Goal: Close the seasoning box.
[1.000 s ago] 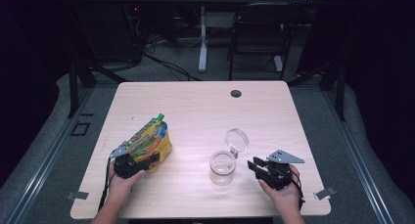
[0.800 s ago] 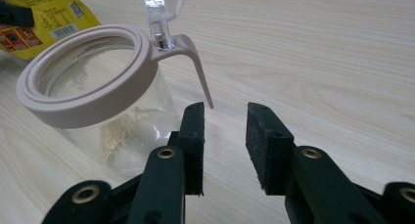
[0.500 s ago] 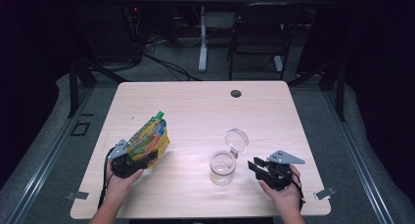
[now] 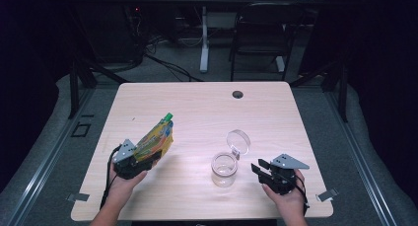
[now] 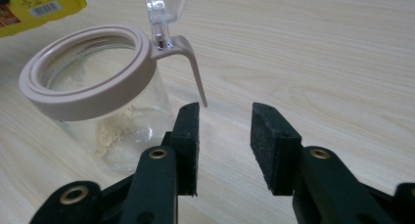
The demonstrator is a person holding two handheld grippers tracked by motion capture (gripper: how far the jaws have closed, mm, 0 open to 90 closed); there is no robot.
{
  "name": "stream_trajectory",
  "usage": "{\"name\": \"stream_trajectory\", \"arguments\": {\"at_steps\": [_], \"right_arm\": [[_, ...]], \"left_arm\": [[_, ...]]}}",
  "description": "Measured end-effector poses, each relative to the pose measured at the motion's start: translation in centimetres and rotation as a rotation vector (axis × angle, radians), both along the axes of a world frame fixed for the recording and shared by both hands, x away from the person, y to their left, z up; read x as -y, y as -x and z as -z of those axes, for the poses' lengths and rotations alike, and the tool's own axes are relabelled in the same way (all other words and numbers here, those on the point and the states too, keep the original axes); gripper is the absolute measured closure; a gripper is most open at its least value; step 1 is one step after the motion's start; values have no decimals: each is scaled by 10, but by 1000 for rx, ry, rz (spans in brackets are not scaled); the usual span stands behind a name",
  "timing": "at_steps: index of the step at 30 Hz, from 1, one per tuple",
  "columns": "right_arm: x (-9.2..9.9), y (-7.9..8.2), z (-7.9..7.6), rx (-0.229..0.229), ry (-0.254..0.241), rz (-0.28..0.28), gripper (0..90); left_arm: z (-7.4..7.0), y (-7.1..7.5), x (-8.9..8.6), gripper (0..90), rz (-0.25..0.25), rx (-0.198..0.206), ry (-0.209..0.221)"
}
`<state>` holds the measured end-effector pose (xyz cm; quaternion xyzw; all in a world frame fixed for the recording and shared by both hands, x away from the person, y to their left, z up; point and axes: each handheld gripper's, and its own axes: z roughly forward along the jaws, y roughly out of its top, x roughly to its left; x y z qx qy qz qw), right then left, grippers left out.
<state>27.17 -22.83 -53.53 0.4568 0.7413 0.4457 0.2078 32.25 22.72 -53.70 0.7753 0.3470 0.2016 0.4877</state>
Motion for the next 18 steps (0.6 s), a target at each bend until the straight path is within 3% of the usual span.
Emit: {"name": "stream_trajectory", "arguments": {"at_steps": [9, 18], "right_arm": [[-4, 5, -4, 56, 14, -14, 676], [-7, 7, -6, 32, 14, -27, 675]], "left_arm": [[-3, 4, 10, 610, 8, 27, -61], [-5, 8, 17, 610, 4, 54, -134]]}}
